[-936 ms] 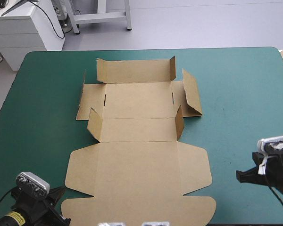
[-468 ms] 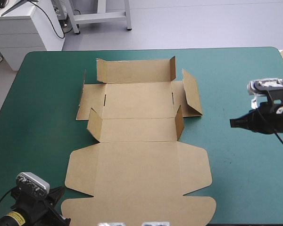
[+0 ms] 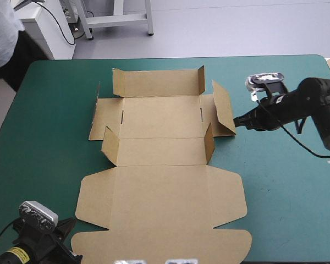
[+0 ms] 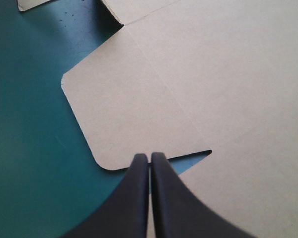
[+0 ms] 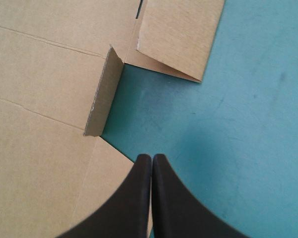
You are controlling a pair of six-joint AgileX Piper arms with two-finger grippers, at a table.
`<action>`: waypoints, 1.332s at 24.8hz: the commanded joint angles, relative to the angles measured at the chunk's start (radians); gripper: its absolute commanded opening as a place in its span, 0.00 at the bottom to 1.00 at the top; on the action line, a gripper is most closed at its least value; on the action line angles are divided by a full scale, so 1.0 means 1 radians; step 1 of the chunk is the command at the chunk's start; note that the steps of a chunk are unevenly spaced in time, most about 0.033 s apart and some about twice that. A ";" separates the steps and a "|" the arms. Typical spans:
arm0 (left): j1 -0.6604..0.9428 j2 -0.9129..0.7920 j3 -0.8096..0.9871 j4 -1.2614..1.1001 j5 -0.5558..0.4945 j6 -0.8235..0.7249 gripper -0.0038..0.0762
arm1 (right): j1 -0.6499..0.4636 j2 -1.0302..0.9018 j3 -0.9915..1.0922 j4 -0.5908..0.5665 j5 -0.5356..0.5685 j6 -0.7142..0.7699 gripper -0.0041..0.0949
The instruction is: Fold the box
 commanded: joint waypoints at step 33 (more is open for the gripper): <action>0.001 0.013 -0.032 0.023 -0.035 -0.004 0.04 | 0.239 0.461 -0.219 -0.064 0.031 0.079 0.02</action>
